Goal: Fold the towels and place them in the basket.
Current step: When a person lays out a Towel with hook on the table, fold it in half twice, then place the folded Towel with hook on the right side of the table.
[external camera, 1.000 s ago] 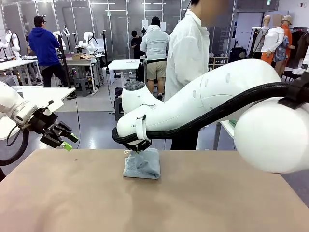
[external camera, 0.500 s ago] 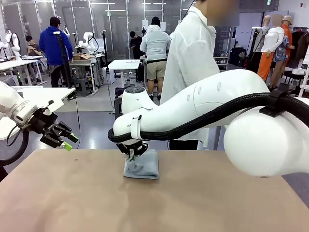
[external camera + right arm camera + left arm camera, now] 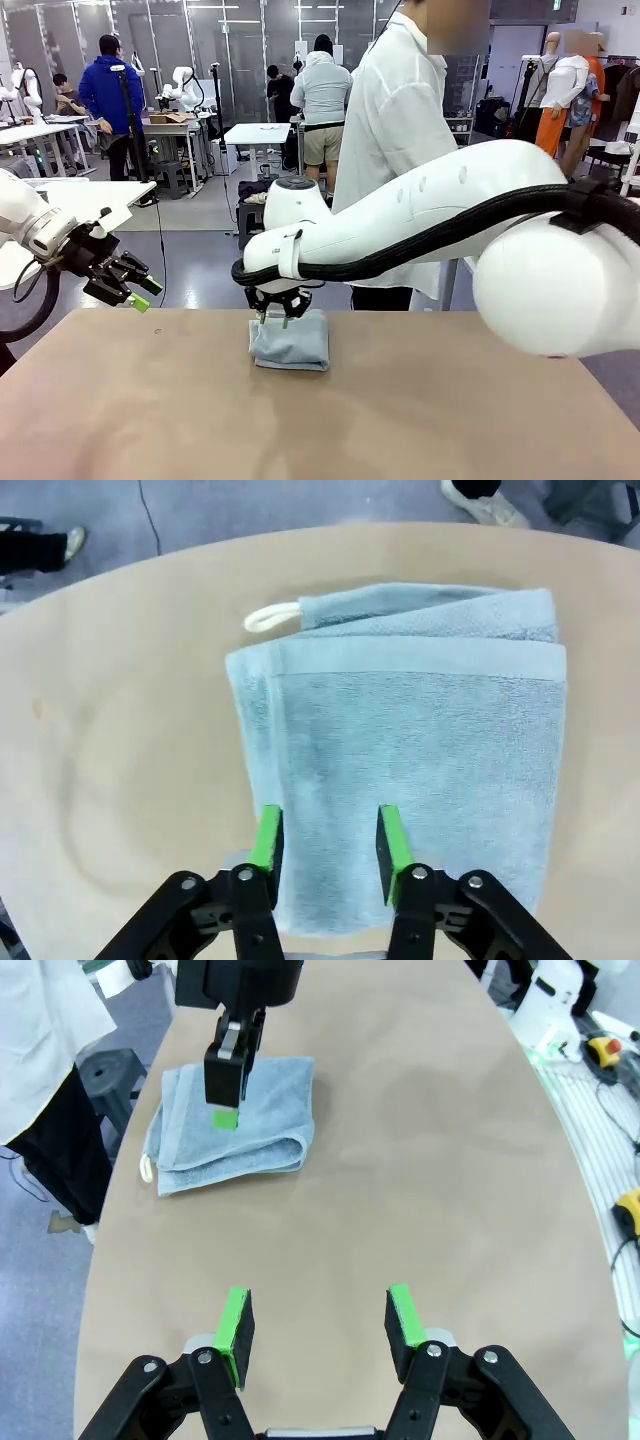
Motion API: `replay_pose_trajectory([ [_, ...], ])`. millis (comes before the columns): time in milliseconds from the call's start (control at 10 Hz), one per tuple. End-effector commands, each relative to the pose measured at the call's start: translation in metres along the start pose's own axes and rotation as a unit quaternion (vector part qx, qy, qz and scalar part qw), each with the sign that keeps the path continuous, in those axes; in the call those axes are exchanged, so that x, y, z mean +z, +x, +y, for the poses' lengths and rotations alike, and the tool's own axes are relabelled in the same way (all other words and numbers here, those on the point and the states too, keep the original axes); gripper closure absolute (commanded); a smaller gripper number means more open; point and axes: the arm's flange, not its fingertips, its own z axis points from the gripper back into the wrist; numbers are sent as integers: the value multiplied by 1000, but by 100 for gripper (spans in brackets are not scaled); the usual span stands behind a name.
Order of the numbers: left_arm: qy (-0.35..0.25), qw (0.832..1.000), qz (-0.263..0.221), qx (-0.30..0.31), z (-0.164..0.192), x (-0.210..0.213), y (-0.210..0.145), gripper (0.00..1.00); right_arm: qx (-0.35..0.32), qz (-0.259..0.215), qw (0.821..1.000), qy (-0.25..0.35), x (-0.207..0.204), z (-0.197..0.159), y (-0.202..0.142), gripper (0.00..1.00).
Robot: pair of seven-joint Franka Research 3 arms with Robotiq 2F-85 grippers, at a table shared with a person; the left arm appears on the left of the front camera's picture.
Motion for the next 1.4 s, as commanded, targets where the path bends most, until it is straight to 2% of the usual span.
replay_pose_trajectory([
  [0, 0, 1000, 0, -7, 0, 0, 0, 32, 31, 22, 999, 17, 19, -52, -4, 33],
  [100, 0, 1000, 0, -7, 0, 0, 0, 32, 48, 22, 998, 25, 26, -78, -3, 0],
  [300, 0, 1000, 0, -7, 0, 0, 0, 32, 57, 42, 997, 32, 36, -116, -5, 0],
  [500, 0, 1000, 0, -7, 0, 0, 0, 32, 72, 47, 996, 33, 45, -133, -5, 0],
  [700, 0, 1000, 0, -7, 0, 0, 0, 32, 57, 43, 997, 17, 37, -127, 6, 0],
  [1300, 0, 1000, 0, -7, 0, 0, 0, 32, 57, 43, 997, 17, 37, -127, 6, 0],
])
